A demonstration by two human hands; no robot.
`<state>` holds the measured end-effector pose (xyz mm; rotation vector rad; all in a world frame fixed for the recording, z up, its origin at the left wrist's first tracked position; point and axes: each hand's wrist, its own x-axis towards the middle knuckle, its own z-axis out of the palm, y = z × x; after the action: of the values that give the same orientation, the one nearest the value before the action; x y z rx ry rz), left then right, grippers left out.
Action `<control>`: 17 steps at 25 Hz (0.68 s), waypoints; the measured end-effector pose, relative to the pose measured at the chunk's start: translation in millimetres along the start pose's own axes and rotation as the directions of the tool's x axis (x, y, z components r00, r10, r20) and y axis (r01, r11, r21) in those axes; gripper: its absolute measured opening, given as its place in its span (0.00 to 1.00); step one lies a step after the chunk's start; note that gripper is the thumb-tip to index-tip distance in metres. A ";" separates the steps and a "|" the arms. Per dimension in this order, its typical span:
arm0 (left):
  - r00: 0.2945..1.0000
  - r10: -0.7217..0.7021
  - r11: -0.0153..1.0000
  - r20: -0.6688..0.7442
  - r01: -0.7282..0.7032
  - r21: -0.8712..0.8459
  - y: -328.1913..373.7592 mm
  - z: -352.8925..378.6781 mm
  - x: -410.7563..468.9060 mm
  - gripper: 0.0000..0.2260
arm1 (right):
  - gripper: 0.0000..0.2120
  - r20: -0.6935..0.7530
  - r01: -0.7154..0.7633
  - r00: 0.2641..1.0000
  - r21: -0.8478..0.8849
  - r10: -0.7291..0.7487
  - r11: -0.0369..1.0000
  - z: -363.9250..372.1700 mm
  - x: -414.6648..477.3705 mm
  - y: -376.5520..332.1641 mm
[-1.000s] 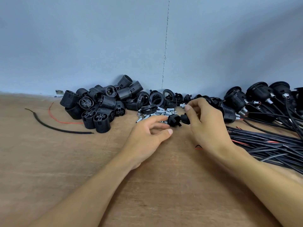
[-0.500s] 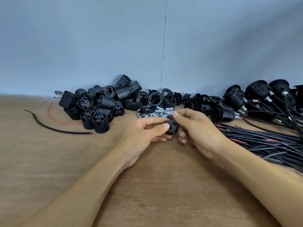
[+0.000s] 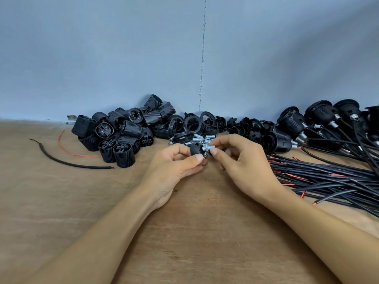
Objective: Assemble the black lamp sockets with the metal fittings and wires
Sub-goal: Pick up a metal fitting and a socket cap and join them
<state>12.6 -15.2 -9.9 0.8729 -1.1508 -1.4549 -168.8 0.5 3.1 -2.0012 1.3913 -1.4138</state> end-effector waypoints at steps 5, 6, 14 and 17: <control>0.995 0.096 0.971 -0.032 -0.087 0.222 -7.0 3.8 -1.8 0.03 | 0.05 0.019 0.072 0.997 -0.132 -0.070 0.989 -0.7 -0.7 -0.3; 0.993 0.118 0.958 -0.031 -0.105 0.266 -8.1 4.6 -2.3 0.04 | 0.05 0.019 0.052 0.999 -0.120 -0.050 0.991 -0.7 -0.5 0.1; 0.990 0.142 0.958 -0.025 -0.131 0.253 -7.9 3.9 -3.3 0.04 | 0.02 -0.020 -0.052 0.998 -0.007 0.052 0.999 2.6 -1.6 -2.4; 0.981 0.193 0.925 -0.030 -0.171 0.340 -7.4 4.3 -4.2 0.05 | 0.03 -0.009 -0.038 0.999 -0.097 0.037 0.995 2.9 -1.7 -1.5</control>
<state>7.3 -10.2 -16.0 1.0071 -1.4183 -1.0877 -165.6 2.0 2.0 -2.0200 1.5202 -1.3636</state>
